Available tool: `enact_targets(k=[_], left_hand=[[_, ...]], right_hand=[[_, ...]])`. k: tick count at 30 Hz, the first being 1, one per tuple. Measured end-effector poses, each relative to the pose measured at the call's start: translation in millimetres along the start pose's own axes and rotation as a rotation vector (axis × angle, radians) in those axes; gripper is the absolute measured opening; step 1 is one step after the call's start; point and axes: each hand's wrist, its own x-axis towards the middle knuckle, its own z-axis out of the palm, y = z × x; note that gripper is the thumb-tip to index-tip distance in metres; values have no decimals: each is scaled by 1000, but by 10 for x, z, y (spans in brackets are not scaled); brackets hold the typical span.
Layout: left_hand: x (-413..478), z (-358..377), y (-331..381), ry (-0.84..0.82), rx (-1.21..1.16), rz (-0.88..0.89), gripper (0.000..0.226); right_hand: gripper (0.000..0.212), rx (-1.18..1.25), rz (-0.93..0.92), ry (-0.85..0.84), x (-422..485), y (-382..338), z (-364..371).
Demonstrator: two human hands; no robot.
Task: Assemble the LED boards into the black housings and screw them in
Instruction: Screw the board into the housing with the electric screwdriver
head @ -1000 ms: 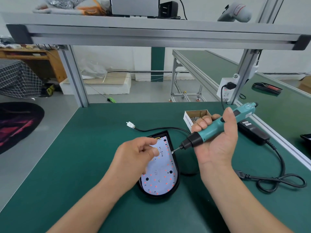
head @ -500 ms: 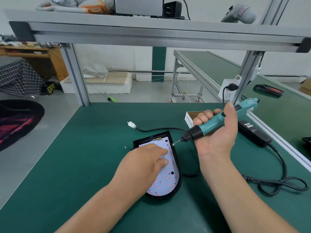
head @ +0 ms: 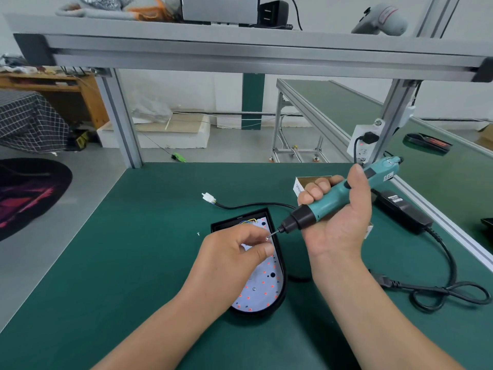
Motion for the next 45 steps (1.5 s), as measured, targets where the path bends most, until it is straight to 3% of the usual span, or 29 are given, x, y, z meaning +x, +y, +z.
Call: enact_targets(k=[9,15,28,31,33,36,38,45], left_hand=[[-2,-7,-19,-12,2,-14,20],[-8,4,-70,-5,58,-8,19],[-22,-28,-9,10,65,17,16],[15,-138,-15,-16,401,80,20],[11,-131,5,-108,674,217,16],[8,-50,-4,-232,996,366,35],[40,-27,-17,-271,1109,376,42],[56,37,47,-285,1259,373,33]], right_hand=[[31,-60,-13,-54,-33,1,-12],[28,-112,-52,-175,-71,25,-20],[33,-48,-21,-27,-15,35,-58],[33,-38,-52,0,46,-26,-52],[32,-43,-82,-9,106,-61,-32],[30,-100,-112,-59,175,-52,-6],[28,-179,-139,-100,197,-25,-8],[30,-368,-204,-137,187,102,-34]])
